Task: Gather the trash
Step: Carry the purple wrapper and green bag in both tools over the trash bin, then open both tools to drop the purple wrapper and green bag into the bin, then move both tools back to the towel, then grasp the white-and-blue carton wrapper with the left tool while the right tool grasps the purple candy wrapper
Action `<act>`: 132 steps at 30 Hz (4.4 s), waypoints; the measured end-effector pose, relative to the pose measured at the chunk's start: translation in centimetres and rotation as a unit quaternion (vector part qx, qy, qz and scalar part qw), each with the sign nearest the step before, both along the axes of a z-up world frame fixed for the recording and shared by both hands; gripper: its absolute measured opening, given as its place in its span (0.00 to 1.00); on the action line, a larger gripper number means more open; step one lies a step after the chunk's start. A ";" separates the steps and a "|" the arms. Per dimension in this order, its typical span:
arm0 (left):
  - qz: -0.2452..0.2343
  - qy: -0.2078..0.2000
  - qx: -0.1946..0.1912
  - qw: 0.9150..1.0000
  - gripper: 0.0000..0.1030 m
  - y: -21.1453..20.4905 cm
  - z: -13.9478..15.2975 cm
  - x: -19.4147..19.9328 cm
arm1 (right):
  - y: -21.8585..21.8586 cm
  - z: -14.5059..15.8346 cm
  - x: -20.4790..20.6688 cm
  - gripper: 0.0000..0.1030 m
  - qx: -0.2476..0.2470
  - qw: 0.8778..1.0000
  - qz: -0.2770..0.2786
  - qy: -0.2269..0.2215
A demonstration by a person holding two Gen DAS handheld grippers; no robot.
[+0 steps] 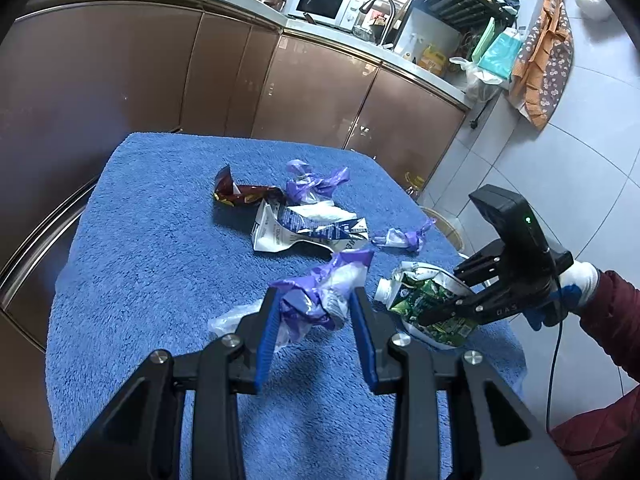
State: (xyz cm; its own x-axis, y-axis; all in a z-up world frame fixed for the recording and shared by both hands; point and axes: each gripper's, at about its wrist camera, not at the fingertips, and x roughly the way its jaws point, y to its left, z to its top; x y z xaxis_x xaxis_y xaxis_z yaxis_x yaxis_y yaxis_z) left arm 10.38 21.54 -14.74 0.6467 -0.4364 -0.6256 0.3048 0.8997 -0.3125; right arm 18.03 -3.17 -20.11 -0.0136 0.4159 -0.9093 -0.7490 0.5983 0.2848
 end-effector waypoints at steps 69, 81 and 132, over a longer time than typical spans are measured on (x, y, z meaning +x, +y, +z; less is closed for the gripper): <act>-0.234 0.070 -0.007 0.970 0.38 -52.6 -1.3 15.1 | -45.0 -2.1 -2.3 0.66 0.061 0.745 -0.640 -0.180; -0.145 -0.042 -0.011 0.989 0.38 -40.8 6.9 9.5 | -36.7 10.5 -7.1 1.00 0.091 0.742 -0.583 -0.317; 0.159 0.121 -0.085 0.976 0.44 -8.2 -1.5 9.6 | -16.6 6.9 -2.1 1.00 0.200 0.884 -0.379 -0.189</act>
State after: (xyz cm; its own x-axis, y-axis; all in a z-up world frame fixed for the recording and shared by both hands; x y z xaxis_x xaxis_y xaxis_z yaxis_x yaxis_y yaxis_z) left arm 20.01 13.32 -16.27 0.6081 -0.3493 -0.7129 -0.0827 0.8653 -0.4945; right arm 15.95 -19.77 -13.23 0.6802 0.4642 -0.5673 -0.2634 0.8770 0.4018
